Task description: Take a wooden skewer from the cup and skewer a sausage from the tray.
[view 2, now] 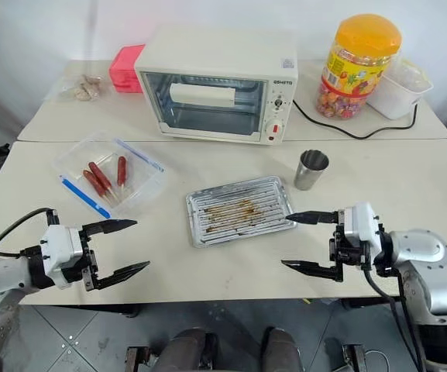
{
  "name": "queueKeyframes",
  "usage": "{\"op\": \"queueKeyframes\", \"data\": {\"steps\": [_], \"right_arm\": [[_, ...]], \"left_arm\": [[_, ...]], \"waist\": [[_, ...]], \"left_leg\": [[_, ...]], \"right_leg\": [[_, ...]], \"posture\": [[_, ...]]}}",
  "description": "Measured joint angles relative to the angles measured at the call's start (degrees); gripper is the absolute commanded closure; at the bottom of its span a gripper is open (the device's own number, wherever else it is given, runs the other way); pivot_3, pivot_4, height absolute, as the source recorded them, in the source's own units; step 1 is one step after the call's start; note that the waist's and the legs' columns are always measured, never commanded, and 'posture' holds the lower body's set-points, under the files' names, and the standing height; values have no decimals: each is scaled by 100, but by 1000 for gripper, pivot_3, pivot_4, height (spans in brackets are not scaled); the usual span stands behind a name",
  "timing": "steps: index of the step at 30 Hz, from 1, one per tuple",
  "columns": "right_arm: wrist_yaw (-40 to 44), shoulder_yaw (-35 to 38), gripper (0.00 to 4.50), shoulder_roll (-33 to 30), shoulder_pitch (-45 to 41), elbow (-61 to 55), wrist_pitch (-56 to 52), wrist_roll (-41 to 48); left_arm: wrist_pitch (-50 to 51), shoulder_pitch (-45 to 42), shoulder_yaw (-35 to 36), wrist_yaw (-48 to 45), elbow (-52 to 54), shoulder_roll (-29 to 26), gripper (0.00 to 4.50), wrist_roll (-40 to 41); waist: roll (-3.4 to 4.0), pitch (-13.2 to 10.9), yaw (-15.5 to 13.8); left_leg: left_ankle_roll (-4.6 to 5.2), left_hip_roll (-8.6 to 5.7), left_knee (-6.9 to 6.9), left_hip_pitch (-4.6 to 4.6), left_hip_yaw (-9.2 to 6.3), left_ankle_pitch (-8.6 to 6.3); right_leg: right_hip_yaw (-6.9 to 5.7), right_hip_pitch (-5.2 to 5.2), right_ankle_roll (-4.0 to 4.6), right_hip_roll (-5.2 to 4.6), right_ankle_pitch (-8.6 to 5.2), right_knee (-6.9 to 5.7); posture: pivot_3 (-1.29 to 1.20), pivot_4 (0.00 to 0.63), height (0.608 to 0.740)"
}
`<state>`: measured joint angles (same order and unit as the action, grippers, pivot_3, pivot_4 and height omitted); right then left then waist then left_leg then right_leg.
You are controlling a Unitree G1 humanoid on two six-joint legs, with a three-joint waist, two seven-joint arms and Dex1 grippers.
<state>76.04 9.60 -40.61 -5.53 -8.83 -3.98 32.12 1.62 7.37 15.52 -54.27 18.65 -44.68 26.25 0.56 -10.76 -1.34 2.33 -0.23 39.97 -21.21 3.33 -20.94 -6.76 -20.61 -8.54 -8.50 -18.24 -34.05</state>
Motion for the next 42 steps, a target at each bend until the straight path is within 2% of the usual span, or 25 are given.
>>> {"op": "queueKeyframes", "data": {"steps": [2,5,10,13,16,21,27,33,42], "right_arm": [[-105,24,0,101,47,72,163,-59],[-540,124,0,423,210,246,361,-137],[-2110,831,0,1234,232,641,735,-359],[-3426,1397,0,1966,199,730,1224,-607],[-4317,1521,0,2436,188,1012,1700,-1024],[-5404,1333,0,2683,131,1373,1636,-1776],[-5357,1162,0,2748,191,1422,1453,-1490],[-5307,1152,0,2671,163,1674,1560,-1463],[-4803,1140,0,2286,126,2049,1753,-1207]], "left_arm": [[24,-81,18,201,25,162,26,-27],[362,-25,63,884,243,762,26,124],[958,696,498,2177,1082,1649,26,314],[1035,970,1052,3435,1492,2745,26,340],[996,975,1560,4435,1466,3406,26,320],[875,677,2014,5178,822,3618,26,213],[747,445,2051,5313,266,3601,26,173],[767,498,1812,5376,448,3610,26,65],[823,918,1250,5592,949,4109,26,-152]], "waist": [[4,0,-1],[1,1,1],[1,1,16],[2,3,10],[0,6,-3],[5,11,4],[-2,15,13],[-3,16,19],[-6,18,13]], "left_leg": [[0,-1,-2,3,0,0],[0,1,-2,3,-8,0],[-1,3,1,4,-5,0],[-2,3,1,7,-4,0],[-1,0,2,8,1,0],[-1,-2,2,8,10,0],[-1,0,1,8,11,0],[-1,1,1,8,11,0],[-1,3,1,8,16,0]], "right_leg": [[1,1,-1,-1,1,0],[-1,0,-1,-2,1,-9],[5,-2,-1,-2,1,-13],[11,1,-1,-1,1,-9],[15,1,-1,-1,1,-12],[21,-6,-1,0,0,-18],[21,-7,-1,2,0,-17],[22,-7,0,2,0,-17],[28,-6,0,1,0,-12]], "posture": [[0,150,740],[0,150,740],[0,150,740],[0,150,740],[0,150,740],[0,150,740],[0,150,740],[0,150,740],[0,150,740]]}}
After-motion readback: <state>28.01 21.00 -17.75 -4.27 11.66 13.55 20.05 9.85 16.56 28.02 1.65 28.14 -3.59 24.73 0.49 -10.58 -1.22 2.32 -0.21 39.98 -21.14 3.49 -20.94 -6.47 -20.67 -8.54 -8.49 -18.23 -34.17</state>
